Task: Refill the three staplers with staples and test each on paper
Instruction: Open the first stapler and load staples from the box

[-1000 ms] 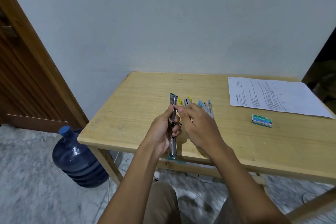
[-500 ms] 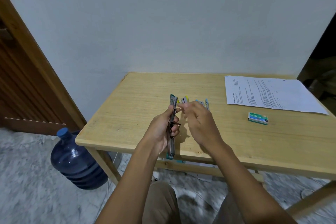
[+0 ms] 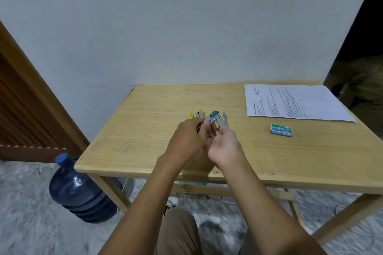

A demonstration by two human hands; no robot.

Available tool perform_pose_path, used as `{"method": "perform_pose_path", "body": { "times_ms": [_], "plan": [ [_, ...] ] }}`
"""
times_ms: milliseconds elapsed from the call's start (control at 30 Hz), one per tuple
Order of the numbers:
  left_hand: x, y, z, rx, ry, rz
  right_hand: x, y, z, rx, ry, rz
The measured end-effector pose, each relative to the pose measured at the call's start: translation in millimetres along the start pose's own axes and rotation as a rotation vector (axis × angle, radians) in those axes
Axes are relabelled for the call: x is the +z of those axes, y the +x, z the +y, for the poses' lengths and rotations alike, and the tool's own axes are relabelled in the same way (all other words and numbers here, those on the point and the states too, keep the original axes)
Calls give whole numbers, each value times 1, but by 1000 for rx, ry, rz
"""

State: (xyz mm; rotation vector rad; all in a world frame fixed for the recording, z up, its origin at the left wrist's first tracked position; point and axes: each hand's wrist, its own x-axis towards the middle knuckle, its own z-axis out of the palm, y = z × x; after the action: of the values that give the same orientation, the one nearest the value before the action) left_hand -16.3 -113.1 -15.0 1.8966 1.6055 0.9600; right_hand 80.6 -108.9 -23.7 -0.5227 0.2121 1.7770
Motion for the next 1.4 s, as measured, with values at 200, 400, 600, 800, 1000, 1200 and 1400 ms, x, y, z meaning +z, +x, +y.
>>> {"method": "perform_pose_path", "body": {
  "times_ms": [200,400,600,800,1000,1200,1400],
  "plan": [
    [1,0,0,-241,-451,-27,-7,3,-17,-134,-130,35],
    [3,-5,-12,-365,-512,-82,-25,0,-65,-682,-1154,150],
    [17,-6,-9,-309,-270,-115,-31,13,-95,-761,-2007,160],
    [33,-5,-6,-219,-21,-167,-39,27,-103,-685,-2318,4],
    [42,-9,-2,-110,200,-152,-43,8,-117,-825,-2203,-37],
    [48,-9,-4,-29,477,-118,-62,-14,-153,-1212,-1917,483],
    [53,-11,-3,-2,500,-66,-74,-4,-176,-965,-2033,730]
  ]
}}
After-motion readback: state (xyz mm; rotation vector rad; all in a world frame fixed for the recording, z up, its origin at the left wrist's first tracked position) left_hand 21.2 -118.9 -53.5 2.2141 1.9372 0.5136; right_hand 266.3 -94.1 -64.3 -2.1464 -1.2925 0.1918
